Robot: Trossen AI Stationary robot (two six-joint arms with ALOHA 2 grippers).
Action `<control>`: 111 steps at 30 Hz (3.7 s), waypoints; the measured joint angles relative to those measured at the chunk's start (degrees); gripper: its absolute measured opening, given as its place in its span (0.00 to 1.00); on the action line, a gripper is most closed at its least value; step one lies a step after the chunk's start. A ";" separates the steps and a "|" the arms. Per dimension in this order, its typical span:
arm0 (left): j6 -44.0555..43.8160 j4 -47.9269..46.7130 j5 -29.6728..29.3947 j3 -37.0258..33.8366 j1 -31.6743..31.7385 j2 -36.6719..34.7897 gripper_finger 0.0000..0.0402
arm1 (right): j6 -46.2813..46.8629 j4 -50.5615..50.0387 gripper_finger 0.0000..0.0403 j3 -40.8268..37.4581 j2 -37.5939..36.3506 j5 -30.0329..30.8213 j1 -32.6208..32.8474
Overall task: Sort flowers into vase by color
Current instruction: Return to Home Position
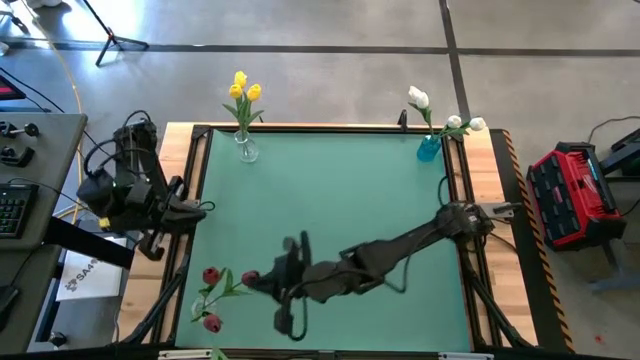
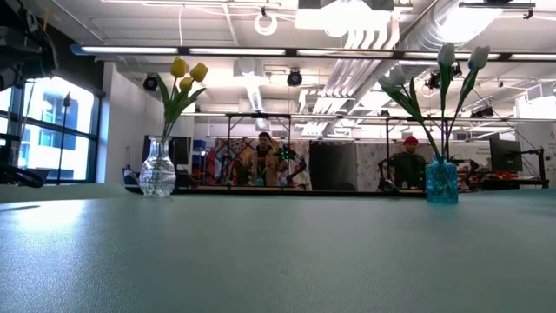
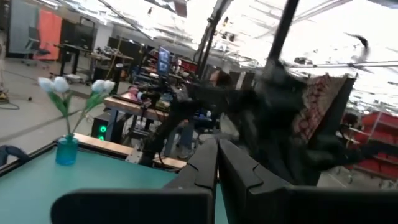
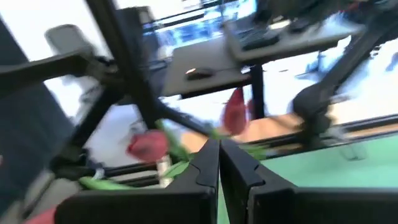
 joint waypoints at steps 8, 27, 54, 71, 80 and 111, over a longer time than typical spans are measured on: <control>-2.47 -0.52 4.37 0.55 4.04 5.68 0.00 | -3.77 -14.91 0.00 0.02 -8.69 11.04 0.16; -21.54 -20.21 31.90 0.60 30.61 2.89 0.00 | 5.16 -44.36 0.00 -0.04 -16.80 23.69 0.13; -23.41 -32.61 51.21 0.60 48.25 1.30 0.00 | -2.39 -9.41 0.00 -29.52 -27.51 -3.36 -13.91; -15.24 -33.53 75.72 0.58 70.98 5.24 0.00 | 0.20 32.50 0.00 -76.67 -53.67 -5.05 -19.63; -18.39 -19.28 92.04 0.55 88.69 15.73 0.00 | -9.33 26.55 0.00 -77.81 -61.38 -20.55 -27.58; -1.75 -14.57 97.64 0.53 103.89 16.49 0.00 | -4.06 34.56 0.00 -96.76 -81.50 -38.76 -52.10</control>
